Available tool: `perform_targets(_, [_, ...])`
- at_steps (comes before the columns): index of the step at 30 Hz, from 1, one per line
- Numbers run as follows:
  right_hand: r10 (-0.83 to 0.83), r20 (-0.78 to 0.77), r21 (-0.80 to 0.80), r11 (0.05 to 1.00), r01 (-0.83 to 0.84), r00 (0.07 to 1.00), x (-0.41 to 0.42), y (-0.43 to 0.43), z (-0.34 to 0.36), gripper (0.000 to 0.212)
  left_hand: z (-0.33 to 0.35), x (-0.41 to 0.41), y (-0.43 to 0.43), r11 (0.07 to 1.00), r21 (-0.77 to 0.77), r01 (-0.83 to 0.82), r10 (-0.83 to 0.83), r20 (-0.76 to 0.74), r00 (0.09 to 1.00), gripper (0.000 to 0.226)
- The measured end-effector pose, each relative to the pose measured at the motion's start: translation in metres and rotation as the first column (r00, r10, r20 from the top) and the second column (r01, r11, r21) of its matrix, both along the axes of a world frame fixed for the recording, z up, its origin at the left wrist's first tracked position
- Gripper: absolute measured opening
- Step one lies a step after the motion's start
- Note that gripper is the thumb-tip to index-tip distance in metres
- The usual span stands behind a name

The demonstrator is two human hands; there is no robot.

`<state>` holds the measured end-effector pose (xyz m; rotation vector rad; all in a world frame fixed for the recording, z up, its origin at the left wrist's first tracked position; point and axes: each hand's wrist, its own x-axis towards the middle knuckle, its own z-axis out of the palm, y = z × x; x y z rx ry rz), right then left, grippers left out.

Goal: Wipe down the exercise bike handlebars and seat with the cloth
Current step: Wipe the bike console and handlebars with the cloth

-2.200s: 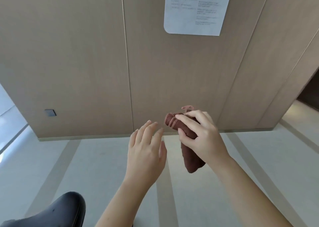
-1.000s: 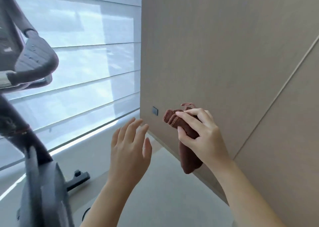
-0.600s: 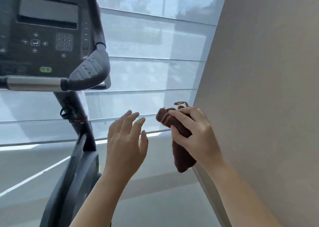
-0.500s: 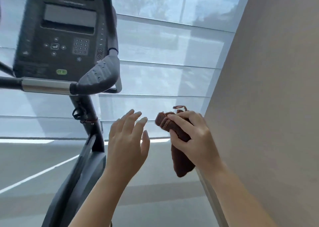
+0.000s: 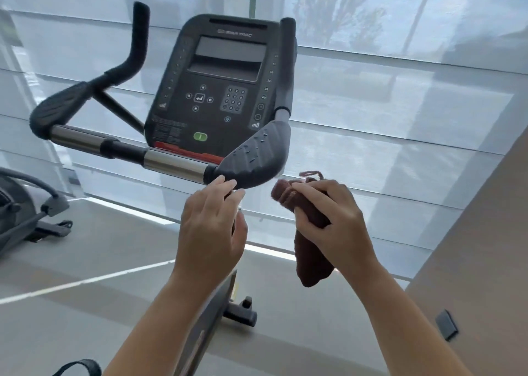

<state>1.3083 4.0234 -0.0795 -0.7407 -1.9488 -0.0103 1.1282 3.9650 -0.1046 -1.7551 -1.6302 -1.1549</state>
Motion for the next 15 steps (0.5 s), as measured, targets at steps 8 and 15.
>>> perform_targets(8, [-0.052, 0.085, 0.149, 0.988, 0.039, 0.995, -0.063, 0.069, 0.072, 0.033, 0.017, -0.060, 0.050, 0.996, 0.017, 0.083, -0.081, -0.080, 0.993, 0.037])
perform_targets(15, [-0.112, 0.456, -0.157, 0.966, 0.204, 0.883, -0.102, 0.107, 0.073, 0.038, 0.009, -0.098, 0.078, 0.990, -0.055, 0.130, -0.137, -0.149, 0.979, 0.046])
